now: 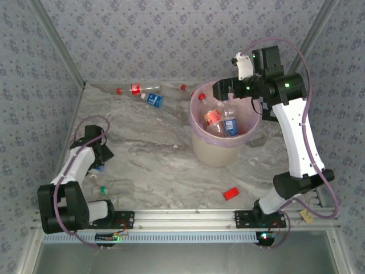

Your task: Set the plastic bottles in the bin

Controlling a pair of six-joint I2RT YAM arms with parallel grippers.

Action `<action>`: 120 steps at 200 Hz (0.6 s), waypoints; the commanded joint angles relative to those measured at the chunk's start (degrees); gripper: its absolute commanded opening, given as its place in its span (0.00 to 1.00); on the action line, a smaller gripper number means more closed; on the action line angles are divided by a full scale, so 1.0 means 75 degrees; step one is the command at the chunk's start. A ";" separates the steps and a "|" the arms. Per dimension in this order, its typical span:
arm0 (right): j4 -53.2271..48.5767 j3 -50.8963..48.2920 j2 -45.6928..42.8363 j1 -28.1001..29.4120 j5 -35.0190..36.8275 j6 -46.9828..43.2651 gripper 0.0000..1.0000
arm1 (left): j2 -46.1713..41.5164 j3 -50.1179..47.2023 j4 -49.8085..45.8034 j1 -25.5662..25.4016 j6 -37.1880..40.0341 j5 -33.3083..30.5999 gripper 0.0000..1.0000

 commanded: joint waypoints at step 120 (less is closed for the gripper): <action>0.0266 -0.0290 -0.0298 -0.0040 0.0179 0.0075 0.99 | 0.0740 -0.0065 0.1187 -0.1131 -0.1064 0.1365 0.82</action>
